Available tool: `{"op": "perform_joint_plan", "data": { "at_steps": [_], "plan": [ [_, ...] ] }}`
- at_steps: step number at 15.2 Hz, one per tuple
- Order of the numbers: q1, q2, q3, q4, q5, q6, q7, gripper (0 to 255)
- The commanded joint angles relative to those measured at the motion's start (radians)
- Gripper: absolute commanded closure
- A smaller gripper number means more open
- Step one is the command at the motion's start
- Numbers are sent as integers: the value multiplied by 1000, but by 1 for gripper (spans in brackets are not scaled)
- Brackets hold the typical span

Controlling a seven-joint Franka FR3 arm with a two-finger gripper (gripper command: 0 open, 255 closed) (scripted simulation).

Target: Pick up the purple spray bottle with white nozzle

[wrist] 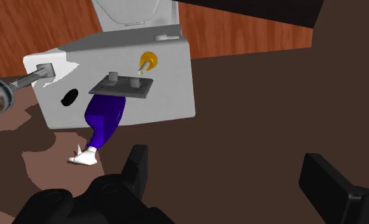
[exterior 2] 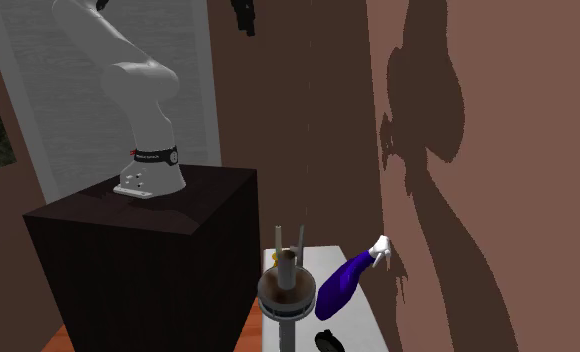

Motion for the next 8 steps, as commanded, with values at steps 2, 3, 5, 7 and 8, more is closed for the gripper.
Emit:
{"op": "perform_joint_plan", "data": {
  "at_steps": [2, 3, 5, 7, 8],
  "plan": [
    [-4, -13, -2, -44, -5, 47, -1, 0],
    [-7, -23, -4, -87, -11, 94, -2, 0],
    [-16, -38, -9, -168, -22, 190, -3, 0],
    [-25, -44, -14, -243, -34, 289, -3, 0],
    [-30, -43, -17, -279, -40, 341, -3, 0]
  ]
}}
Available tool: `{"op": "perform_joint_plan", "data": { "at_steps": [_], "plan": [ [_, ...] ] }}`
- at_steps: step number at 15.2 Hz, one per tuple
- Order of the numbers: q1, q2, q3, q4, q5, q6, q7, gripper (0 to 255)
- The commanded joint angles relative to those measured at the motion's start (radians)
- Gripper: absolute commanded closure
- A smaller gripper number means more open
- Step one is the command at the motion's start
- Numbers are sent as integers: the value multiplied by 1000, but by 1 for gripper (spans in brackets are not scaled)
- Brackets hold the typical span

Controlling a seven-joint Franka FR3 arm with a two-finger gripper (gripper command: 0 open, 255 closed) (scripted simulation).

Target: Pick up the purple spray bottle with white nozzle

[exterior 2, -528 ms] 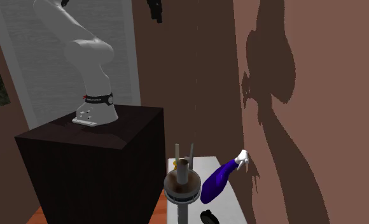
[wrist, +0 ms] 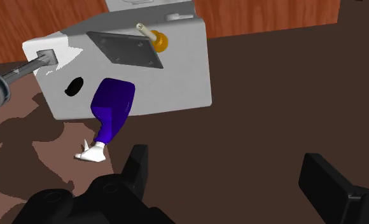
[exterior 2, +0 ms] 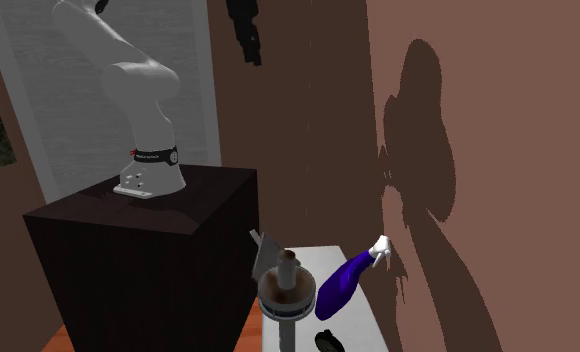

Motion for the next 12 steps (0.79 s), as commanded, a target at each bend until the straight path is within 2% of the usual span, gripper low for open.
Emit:
{"op": "perform_joint_plan", "data": {
  "at_steps": [1, 7, 12],
  "plan": [
    [-12, 10, -10, -63, -15, 107, -4, 0],
    [-51, 98, -30, -228, -57, 453, -1, 0],
    [-97, 277, -43, -303, -101, 783, 12, 0]
  ]
}}
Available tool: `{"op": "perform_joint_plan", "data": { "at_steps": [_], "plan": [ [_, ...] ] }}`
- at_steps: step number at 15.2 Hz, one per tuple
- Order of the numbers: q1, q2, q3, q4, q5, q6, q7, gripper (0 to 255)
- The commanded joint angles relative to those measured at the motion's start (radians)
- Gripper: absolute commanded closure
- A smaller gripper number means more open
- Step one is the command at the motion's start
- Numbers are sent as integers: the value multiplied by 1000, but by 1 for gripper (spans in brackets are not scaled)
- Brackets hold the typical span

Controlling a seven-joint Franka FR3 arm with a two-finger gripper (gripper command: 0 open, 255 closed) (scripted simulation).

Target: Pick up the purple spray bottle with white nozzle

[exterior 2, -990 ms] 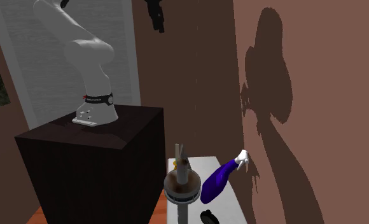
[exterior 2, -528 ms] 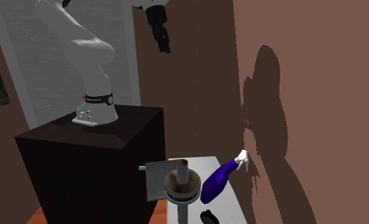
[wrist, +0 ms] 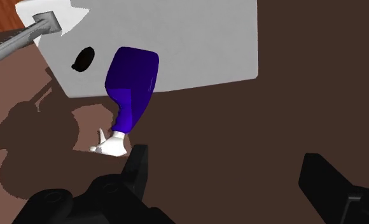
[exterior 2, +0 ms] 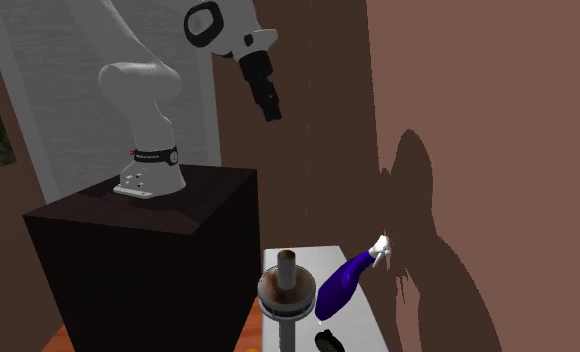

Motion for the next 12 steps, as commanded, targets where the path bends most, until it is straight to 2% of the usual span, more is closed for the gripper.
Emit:
{"op": "perform_joint_plan", "data": {
  "at_steps": [1, 4, 6, 7, 8, 9, 10, 11, 12],
  "plan": [
    [-24, 85, -6, -19, -20, 142, 3, 0],
    [-74, 245, 7, -20, -59, 350, 26, 0],
    [-141, 362, 46, -4, -103, 485, 59, 0],
    [-210, 422, 99, 9, -140, 549, 89, 0],
    [-363, 480, 234, 25, -182, 612, 125, 0],
    [-672, 531, 565, 37, -58, 674, 32, 0],
    [-918, 604, 921, 62, 420, 732, -357, 0],
    [-451, 672, 462, 89, 485, 789, -423, 0],
    [-783, 778, 846, 145, 761, 863, -695, 0]
  ]
}}
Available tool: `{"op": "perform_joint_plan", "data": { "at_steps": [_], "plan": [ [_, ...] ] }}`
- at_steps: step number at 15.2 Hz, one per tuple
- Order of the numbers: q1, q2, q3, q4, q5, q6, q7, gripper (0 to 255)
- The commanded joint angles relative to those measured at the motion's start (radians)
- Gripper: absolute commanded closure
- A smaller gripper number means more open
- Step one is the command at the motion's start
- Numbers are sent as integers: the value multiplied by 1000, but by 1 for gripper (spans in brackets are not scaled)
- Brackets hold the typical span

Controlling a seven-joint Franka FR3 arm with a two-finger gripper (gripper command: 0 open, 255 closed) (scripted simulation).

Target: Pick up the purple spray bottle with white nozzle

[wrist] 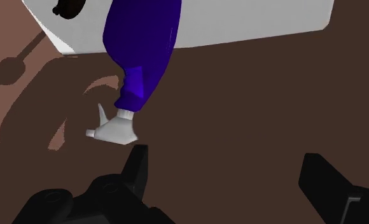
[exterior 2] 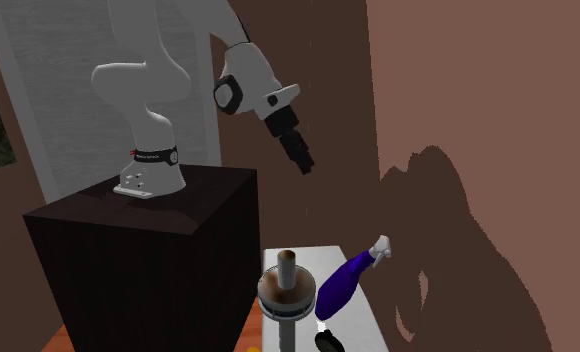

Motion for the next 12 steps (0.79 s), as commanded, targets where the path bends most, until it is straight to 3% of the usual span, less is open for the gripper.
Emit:
{"op": "perform_joint_plan", "data": {
  "at_steps": [1, 6, 12],
  "plan": [
    [130, 121, -112, 42, 209, 112, -167, 0],
    [132, 409, -163, 200, 154, 315, -225, 0],
    [145, 689, -226, 434, 52, 443, -245, 0]
  ]
}}
